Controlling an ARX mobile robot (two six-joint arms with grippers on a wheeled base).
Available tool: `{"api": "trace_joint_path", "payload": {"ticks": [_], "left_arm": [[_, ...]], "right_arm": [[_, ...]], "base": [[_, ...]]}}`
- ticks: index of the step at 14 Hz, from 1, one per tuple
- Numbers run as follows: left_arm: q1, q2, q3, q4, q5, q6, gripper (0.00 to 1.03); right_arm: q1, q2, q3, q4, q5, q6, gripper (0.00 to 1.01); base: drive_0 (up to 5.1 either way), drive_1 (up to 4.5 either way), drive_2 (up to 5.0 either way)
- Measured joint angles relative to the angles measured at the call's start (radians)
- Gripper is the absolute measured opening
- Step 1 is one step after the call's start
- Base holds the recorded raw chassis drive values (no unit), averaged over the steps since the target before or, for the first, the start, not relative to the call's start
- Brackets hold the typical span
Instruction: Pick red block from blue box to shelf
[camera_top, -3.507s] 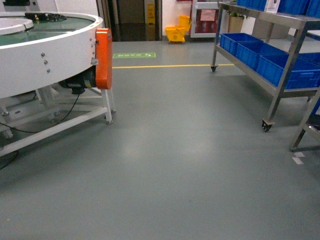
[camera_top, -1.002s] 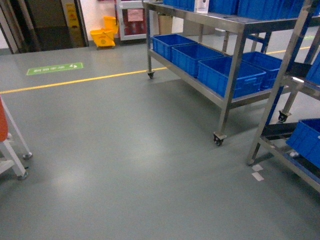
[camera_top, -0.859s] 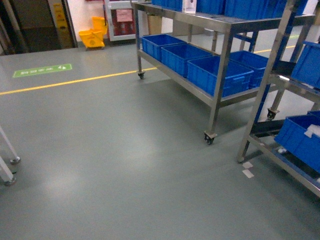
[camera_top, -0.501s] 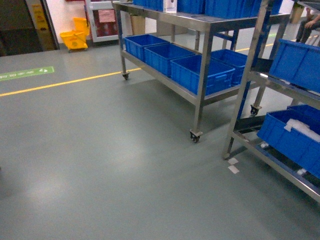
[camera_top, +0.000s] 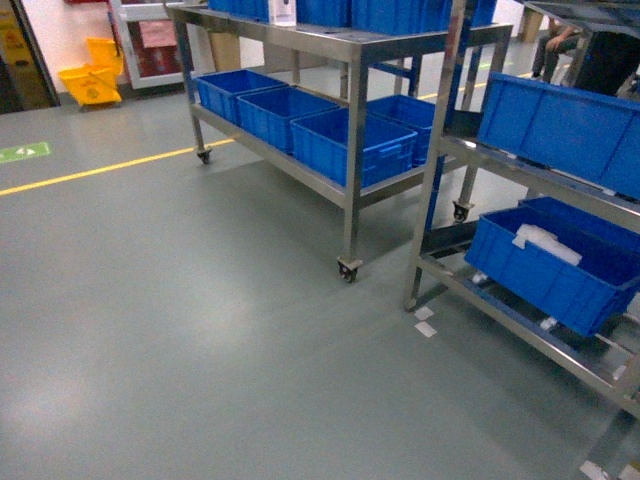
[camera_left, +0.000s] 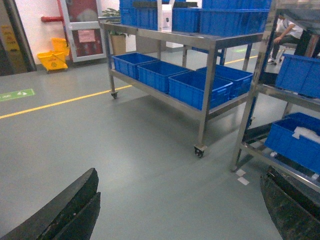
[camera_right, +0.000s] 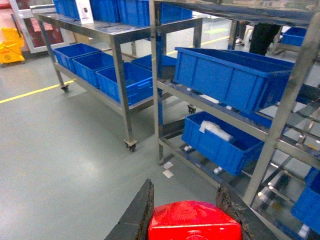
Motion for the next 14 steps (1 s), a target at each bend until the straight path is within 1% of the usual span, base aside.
{"api": "trace_joint_path", "payload": {"ticks": [14], "left_arm": [[0.000, 0.000, 0.000, 0.000, 0.000, 0.000, 0.98]], "right_arm": [[0.000, 0.000, 0.000, 0.000, 0.000, 0.000, 0.28]], "base": [[-1.6, -1.59, -1.6]]}}
